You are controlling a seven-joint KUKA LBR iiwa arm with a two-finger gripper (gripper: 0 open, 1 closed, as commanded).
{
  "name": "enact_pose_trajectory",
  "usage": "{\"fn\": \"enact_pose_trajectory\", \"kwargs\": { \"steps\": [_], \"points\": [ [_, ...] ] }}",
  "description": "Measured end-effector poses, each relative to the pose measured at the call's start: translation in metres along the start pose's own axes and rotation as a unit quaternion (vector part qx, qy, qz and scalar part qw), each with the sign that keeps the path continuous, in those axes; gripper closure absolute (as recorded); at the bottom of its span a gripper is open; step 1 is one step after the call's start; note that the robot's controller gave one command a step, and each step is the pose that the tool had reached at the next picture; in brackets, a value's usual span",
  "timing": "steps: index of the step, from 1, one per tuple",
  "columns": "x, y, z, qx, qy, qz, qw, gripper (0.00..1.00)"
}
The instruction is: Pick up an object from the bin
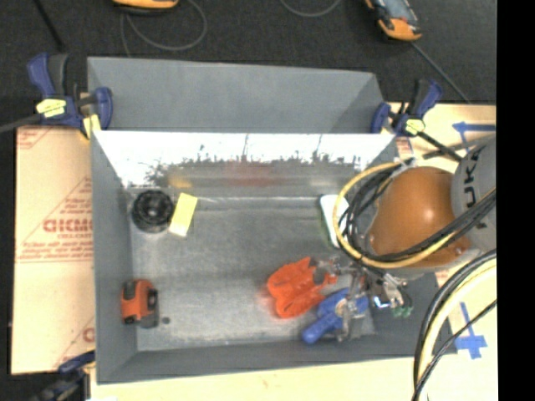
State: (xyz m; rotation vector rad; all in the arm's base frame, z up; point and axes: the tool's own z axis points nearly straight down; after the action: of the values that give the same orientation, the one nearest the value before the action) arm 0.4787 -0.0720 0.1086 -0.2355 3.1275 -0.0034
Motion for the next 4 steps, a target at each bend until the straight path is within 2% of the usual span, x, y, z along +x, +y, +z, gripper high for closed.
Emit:
{"fn": "enact_pose_trajectory", "kwargs": {
  "steps": [1,2,3,4],
  "points": [
    [0.002,-0.017,0.003,-0.001,0.0017,-0.056,0.9984,0.0],
    [-0.01,-0.033,-0.004,0.0,0.0,-0.1,0.995,0.0],
    [-0.008,-0.025,0.021,0.0,0.0001,-0.14,0.9901,0.0],
    [-0.008,-0.032,0.037,0.0,-0.0004,-0.172,0.9851,1.0]
  ]
}}
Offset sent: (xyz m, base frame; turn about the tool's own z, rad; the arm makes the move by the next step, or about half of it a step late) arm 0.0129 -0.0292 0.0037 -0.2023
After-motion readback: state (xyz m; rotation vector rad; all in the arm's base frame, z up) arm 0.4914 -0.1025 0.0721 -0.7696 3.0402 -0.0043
